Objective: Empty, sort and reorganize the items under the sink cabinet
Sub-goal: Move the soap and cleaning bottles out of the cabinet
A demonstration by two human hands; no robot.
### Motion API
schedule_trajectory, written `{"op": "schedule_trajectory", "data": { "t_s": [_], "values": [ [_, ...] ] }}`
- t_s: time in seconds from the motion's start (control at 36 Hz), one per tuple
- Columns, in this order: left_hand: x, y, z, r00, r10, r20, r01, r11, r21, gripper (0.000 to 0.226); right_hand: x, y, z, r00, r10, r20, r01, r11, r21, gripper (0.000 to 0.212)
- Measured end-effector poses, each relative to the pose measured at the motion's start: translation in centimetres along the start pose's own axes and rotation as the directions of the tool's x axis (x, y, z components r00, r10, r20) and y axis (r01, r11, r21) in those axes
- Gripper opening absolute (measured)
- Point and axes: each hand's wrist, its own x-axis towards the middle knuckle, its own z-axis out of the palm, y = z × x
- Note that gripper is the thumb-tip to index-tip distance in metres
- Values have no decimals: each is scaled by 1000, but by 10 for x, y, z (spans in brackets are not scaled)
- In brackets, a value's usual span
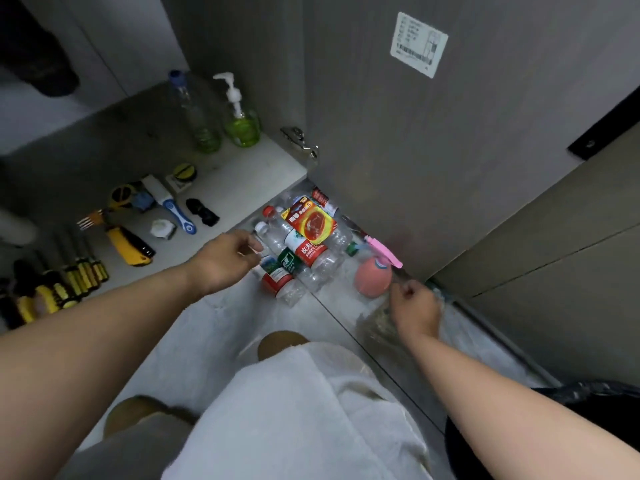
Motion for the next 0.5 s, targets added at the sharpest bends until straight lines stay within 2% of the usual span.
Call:
{"op": "schedule_trajectory", "data": {
  "t_s": [0.06, 0.11, 0.22, 0.31, 0.36, 0.44, 0.5],
  "values": [
    [-2, -2, -12, 995, 74, -66, -63, 986, 154, 20, -7, -35, 3, 980, -194, 36, 192, 979, 65, 32],
    [-4, -4, -25, 982, 137, -127, -101, 960, 261, 20, -11, -71, 9, 930, -345, 123, 326, 933, 151, 32],
    [-5, -12, -55, 962, 164, -217, -82, 936, 341, 25, -10, -147, 25, 710, -585, 392, 505, 811, 296, 30],
    [2, -25, -73, 955, 152, -253, -62, 941, 332, 24, -1, -203, 49, 603, -621, 500, 574, 774, 269, 18],
    [12, -37, -81, 947, 145, -287, -59, 956, 286, 22, 10, -235, 70, 549, -627, 552, 653, 735, 185, 9],
    [32, -56, -88, 941, 119, -318, -51, 975, 215, 23, 33, -277, 96, 526, -589, 613, 731, 682, 29, 33],
    [45, -69, -93, 937, 102, -334, -47, 985, 168, 24, 49, -307, 113, 549, -586, 596, 756, 652, -55, 52]
  ]
}}
